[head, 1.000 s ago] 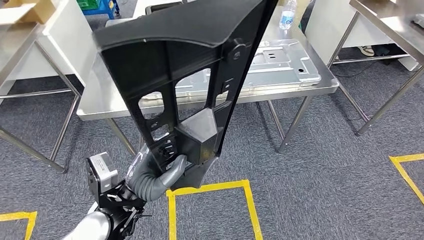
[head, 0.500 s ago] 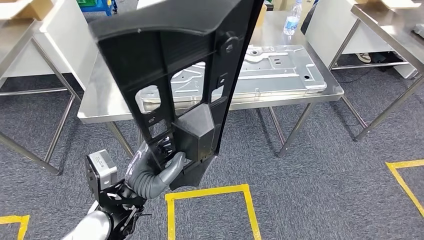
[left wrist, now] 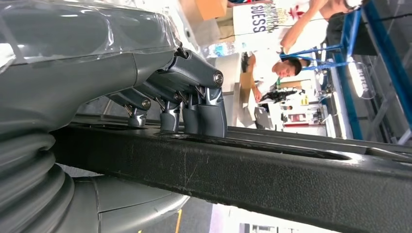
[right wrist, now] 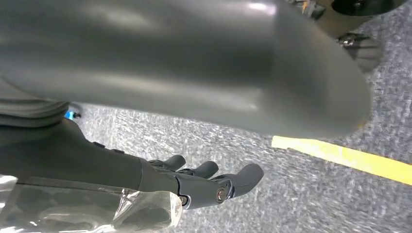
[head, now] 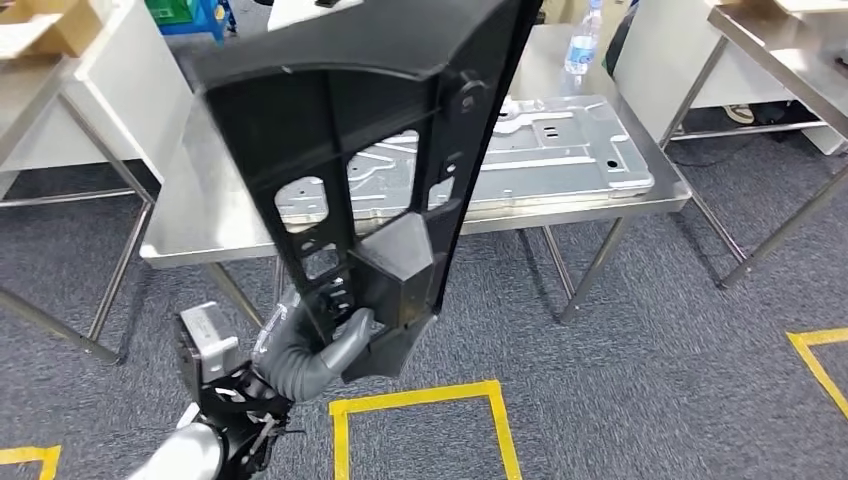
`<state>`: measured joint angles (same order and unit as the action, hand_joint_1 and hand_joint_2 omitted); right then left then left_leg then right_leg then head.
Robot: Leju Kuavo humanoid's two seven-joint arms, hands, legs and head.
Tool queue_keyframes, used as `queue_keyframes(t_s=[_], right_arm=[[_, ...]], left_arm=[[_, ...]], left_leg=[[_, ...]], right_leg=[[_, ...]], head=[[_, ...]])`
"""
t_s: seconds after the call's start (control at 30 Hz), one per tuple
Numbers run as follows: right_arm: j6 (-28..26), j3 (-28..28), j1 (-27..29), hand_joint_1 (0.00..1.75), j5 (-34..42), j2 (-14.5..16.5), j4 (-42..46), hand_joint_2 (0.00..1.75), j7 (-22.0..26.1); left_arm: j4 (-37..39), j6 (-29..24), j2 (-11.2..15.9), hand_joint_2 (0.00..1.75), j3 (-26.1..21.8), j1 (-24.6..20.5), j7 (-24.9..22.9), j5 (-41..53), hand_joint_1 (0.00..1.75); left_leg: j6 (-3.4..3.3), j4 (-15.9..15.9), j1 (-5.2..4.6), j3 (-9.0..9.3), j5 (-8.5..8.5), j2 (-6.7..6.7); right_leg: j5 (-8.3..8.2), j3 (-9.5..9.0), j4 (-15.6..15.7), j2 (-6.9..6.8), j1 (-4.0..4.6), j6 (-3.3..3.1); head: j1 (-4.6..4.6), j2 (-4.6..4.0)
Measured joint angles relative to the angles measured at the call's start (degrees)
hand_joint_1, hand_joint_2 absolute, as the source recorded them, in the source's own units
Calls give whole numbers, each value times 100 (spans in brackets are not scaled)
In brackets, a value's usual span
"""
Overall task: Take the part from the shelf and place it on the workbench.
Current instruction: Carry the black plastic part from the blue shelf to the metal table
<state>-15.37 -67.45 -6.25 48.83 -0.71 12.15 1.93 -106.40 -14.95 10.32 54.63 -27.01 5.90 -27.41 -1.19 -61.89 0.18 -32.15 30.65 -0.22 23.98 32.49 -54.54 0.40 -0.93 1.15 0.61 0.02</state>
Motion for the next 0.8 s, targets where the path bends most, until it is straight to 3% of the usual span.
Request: queue_keyframes(t_s=[0.07,0.1,0.13,0.17,0.23,0.27,0.3,0.43,0.6,0.67,0.7,0.73,0.8], right_arm=[[-2,0,-4,0,-2,11,0,0,3],[-2,0,2,0,-2,19,0,0,3],[-2,0,10,0,-1,20,0,0,3],[-2,0,17,0,-1,21,0,0,2],[-2,0,18,0,0,21,0,0,3],[-2,0,11,0,0,22,0,0,3],[-2,0,5,0,1,22,0,0,4],[-2,0,-4,0,2,23,0,0,4],[-2,0,-7,0,2,22,0,0,5],[-1,0,1,0,11,22,0,0,5],[-1,0,6,0,15,22,0,0,4],[0,0,13,0,20,22,0,0,2],[0,0,15,0,21,19,0,0,-1]], left_arm=[[2,0,0,175,1,6,0,-1,175],[3,0,0,175,1,13,-1,-2,175],[5,0,0,175,1,17,-1,-2,175],[5,1,0,175,1,18,-2,-2,175],[7,2,0,175,1,16,-1,-1,175],[7,6,-1,175,1,10,-1,-1,175],[8,9,-2,175,1,8,0,-1,175],[9,12,-4,175,-2,3,-2,-5,175],[9,16,-10,175,-3,-3,0,-4,175],[14,27,-19,175,1,-3,-1,-3,175],[17,31,-22,175,3,-2,-1,-4,175],[21,36,-24,175,7,-1,-1,-4,175],[26,39,-24,175,9,-2,0,-5,175]], left_leg=[[31,-883,19,-537,273,-1],[43,-1128,32,-729,281,-1],[54,-1122,48,-797,158,0],[64,-853,65,-732,-80,1],[70,29,81,-401,-610,8],[52,371,80,-258,-756,6],[24,554,70,-181,-801,1],[-99,619,36,-145,-738,-30],[-149,652,73,-88,-731,-27],[-201,663,76,17,-642,-19],[-216,663,73,83,-586,-20],[-219,662,69,161,-522,-28],[-186,666,66,282,-424,-46]], right_leg=[[54,-47,-2,8,-6,-32],[86,-80,-3,15,-13,-32],[121,-125,-3,23,-22,-24],[163,-185,-4,34,-33,-6],[261,-315,-5,54,-35,54],[306,-357,-7,61,-27,90],[340,-377,-6,63,-16,123],[396,-413,36,55,-34,219],[485,-368,-103,34,-38,246],[762,259,-1126,19,-31,264],[773,553,-1500,18,-27,265],[666,770,-1680,17,-26,260],[88,500,-836,18,-21,220]], head=[[-9,0],[-11,0],[-12,0],[-13,0],[-15,-1],[-14,-1],[-9,-1],[4,-1],[8,0],[21,0],[26,0],[31,0],[31,-1]])
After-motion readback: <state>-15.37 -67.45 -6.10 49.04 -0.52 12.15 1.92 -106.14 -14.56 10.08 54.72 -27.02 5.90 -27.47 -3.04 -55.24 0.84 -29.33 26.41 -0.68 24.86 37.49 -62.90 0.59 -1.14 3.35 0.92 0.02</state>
